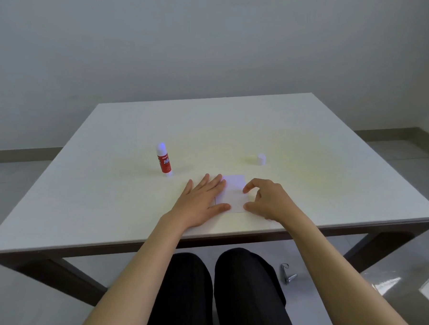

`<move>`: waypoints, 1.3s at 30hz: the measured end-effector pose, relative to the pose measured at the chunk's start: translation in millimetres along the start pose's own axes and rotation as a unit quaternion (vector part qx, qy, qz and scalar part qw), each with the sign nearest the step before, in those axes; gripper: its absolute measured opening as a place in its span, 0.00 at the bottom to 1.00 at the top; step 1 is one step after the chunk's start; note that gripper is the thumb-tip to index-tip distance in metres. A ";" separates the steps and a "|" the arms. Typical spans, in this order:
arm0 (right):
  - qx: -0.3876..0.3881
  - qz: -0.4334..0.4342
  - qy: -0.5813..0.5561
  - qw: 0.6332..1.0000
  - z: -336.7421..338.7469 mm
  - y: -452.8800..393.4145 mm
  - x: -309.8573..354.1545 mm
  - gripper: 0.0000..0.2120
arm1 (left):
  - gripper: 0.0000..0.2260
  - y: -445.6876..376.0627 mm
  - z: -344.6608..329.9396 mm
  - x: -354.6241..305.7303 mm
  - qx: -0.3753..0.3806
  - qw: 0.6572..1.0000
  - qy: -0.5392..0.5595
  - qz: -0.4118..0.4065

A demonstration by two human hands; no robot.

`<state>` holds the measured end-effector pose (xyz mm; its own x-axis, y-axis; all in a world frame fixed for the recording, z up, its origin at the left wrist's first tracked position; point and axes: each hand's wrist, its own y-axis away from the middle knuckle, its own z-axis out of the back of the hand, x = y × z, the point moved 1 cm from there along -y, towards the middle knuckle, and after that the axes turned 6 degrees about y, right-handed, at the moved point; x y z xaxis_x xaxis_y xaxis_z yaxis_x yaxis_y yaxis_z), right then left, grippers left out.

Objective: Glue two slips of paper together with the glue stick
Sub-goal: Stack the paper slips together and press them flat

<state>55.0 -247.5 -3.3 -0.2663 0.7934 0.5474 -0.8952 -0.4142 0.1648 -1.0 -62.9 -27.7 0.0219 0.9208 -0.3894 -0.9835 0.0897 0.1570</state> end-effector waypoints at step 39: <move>0.048 0.170 0.329 0.928 -41.6 -6.5 26.5 0.41 | 0.39 11.4 15.4 20.1 0.050 0.996 -0.076 0.008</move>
<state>38.9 -205.2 -24.0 -0.7168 0.6965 -0.0335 -0.6914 -0.7037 0.1633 -9.0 -37.5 -19.7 0.0410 0.9687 -0.2449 -0.9615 0.1049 0.2540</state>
